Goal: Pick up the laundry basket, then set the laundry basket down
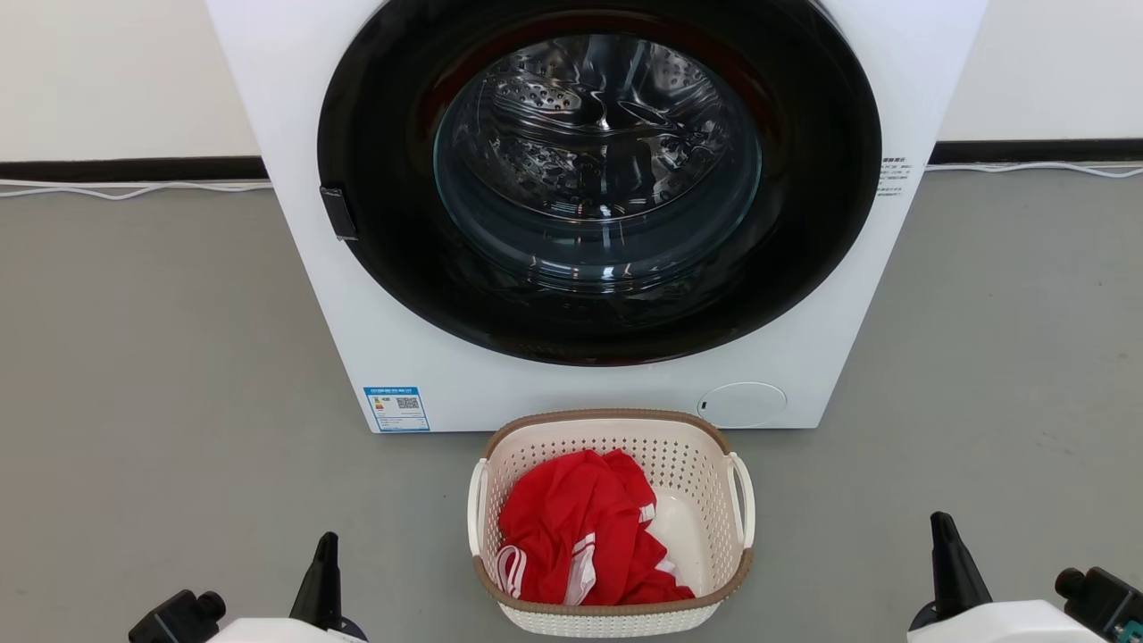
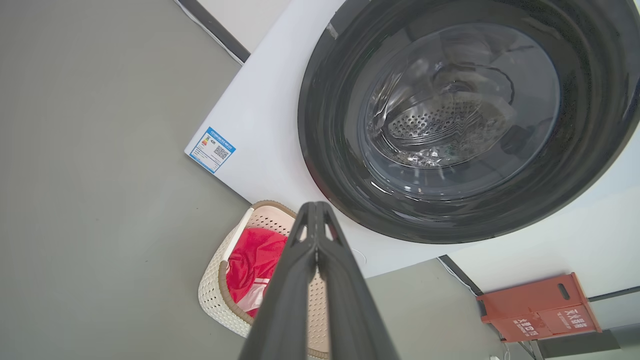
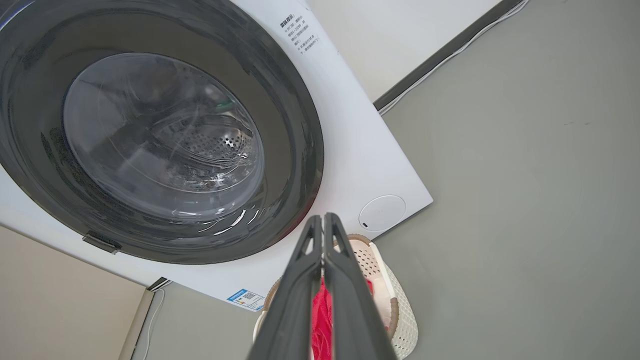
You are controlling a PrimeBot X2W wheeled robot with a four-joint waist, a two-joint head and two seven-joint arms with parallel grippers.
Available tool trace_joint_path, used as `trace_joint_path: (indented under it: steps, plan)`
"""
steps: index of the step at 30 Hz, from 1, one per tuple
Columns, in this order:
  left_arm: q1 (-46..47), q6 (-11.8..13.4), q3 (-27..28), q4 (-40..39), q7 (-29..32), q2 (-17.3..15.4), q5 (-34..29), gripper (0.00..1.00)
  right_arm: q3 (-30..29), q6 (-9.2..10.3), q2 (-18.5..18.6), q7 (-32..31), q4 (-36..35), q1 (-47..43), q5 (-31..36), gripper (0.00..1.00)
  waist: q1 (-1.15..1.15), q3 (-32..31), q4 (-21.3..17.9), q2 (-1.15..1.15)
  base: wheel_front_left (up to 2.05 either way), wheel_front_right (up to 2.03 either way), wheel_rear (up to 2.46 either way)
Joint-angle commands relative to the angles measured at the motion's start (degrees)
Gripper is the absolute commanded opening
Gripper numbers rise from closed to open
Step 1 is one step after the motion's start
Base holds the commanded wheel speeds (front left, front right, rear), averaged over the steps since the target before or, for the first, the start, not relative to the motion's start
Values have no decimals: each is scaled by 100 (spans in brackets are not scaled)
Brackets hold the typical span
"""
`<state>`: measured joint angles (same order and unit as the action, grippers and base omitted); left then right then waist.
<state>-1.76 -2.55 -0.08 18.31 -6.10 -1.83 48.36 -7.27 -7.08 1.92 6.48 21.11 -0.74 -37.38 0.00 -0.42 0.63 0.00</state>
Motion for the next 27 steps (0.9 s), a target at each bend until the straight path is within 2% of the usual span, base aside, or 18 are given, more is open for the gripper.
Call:
trace_joint_path:
  steps: [1,27]
  plan:
    - [339,-87,112,-184,34,-44,185,0,42,-17,63,-81,-186,306,-210,0,0,1,-1,0,0,0,0]
    - [502,-232,308,-270,471,-66,1681,0,55,-25,75,-514,-372,444,-2090,0,0,22,-23,0,0,0,0]
